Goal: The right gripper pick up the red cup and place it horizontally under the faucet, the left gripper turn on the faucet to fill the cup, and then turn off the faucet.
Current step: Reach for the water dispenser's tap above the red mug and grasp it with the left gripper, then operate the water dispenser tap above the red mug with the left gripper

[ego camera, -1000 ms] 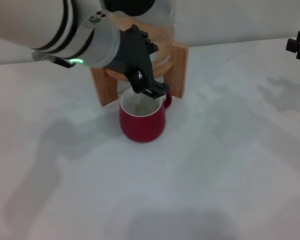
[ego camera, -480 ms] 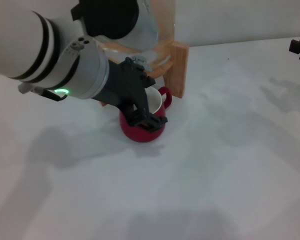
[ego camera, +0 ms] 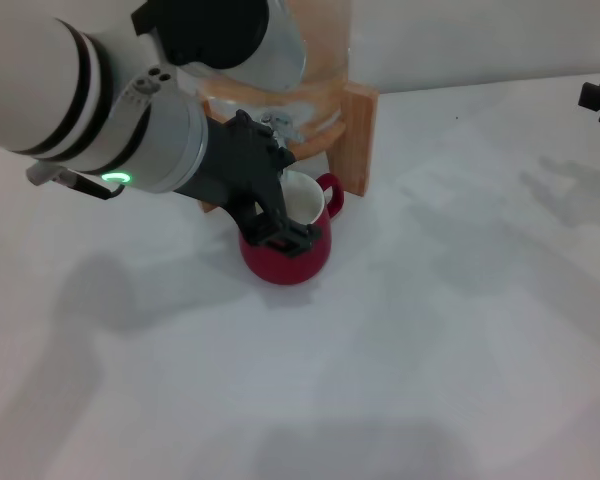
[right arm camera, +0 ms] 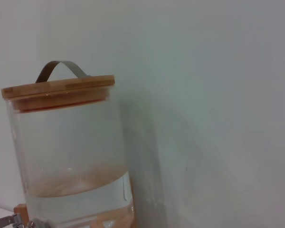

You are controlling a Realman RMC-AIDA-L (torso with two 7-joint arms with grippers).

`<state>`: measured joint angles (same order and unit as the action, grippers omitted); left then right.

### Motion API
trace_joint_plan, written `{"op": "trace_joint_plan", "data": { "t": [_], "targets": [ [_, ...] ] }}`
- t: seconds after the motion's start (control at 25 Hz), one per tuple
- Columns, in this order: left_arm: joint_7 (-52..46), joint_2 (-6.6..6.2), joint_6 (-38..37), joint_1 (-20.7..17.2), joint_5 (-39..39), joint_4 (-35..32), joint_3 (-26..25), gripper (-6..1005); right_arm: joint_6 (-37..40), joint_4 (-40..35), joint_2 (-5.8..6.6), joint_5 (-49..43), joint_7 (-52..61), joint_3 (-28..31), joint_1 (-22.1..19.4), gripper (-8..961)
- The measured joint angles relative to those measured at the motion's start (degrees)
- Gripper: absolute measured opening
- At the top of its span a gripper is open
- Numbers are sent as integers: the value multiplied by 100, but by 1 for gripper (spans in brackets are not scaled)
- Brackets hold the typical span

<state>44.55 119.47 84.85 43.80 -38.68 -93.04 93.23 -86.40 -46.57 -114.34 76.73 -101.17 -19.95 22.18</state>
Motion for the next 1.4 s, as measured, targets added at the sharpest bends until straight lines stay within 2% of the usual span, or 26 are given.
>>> {"op": "trace_joint_plan", "data": {
  "t": [0.68,0.96,1.4],
  "targets": [
    [-23,-3,-141,-33,194,186,-31,796,0,68,35,72,2,9,10,389],
    [-51,-3,-267,69,242,301,2,796,0,93,35,73,0,9,27,390],
    [130,-15,-143,156,282,489,88,796,-7,216,106,100,96,-48,3,390]
  ]
}}
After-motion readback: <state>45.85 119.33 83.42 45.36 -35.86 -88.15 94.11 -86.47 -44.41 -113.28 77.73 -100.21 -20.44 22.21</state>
